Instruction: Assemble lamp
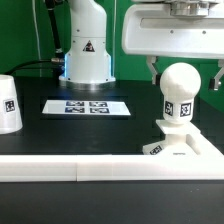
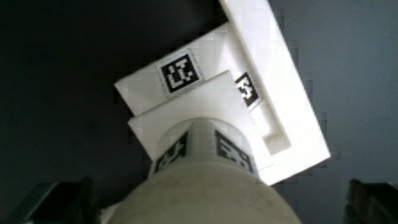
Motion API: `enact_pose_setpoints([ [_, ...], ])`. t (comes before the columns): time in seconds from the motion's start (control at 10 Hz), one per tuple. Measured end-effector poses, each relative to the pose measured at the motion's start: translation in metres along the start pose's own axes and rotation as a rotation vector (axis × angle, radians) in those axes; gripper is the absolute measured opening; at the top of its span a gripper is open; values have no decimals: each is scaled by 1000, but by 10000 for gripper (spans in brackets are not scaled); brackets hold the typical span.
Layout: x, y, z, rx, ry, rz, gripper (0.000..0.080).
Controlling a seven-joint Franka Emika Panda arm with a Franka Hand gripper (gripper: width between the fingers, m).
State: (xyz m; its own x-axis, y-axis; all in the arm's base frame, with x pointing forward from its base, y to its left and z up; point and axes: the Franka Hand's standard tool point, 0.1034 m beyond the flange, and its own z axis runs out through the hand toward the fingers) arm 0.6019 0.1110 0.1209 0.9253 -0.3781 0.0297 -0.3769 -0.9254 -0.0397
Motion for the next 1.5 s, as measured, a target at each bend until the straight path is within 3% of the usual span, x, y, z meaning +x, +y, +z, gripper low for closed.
enact_pose_setpoints([
  [0.4,12,7,-3,-16,38,-599,699],
  [1.0,15,11,-3,-44,30,-1060,699],
  [1.2,16,6,-3,-54,32,-1270,699],
  [1.5,15,-1,-4,-89,8,-1526,699],
])
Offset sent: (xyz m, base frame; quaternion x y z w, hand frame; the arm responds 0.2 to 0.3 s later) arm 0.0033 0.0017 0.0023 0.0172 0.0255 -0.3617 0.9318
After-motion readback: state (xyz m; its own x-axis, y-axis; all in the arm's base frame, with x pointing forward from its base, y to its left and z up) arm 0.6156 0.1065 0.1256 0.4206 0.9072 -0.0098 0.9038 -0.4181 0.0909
